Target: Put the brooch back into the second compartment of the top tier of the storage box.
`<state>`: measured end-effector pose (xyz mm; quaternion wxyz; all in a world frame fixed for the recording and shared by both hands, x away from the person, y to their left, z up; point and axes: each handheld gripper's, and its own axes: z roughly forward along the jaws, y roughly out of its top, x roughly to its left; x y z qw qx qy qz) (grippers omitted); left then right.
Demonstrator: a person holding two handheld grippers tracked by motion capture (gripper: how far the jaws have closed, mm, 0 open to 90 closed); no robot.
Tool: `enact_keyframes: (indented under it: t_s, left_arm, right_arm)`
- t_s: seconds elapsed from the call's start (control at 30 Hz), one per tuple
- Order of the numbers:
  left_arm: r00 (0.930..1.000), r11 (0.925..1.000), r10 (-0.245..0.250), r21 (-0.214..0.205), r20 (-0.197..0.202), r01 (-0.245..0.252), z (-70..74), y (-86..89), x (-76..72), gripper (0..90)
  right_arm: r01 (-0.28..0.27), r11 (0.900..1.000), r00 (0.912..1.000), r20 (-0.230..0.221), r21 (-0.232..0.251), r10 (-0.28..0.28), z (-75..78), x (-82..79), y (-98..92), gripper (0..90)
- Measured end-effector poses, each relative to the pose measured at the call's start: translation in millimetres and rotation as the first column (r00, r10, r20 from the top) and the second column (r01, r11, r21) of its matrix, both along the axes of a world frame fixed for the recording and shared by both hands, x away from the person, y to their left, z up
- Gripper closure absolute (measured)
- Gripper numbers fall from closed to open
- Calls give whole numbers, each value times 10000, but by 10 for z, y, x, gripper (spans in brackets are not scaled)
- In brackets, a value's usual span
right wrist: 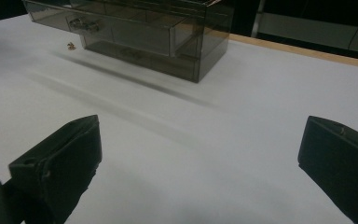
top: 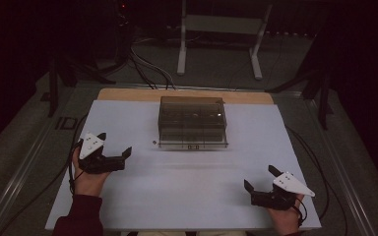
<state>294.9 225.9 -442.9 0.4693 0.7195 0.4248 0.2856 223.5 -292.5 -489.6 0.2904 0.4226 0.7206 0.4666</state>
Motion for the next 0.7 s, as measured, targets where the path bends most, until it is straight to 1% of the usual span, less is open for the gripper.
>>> enact_keyframes:
  t_s: [0.43, 0.6, 0.7]
  left_arm:
    - [9988, 9987, -275, 410, -395, 291, 40, -107, 196, 6]
    - [9979, 9975, -291, 622, -586, 328, 22, -155, 284, 5]
    - [9972, 9972, -315, 649, -675, 359, 23, -176, 328, 6]
  right_arm:
    - [20, 10000, 10000, -35, -3, -20, -1, 0, -1, 0]
    - [21, 10000, 10000, -33, -11, -21, -1, 1, 1, 0]
    - [20, 10000, 10000, -34, -11, -20, -1, 0, 0, 0]
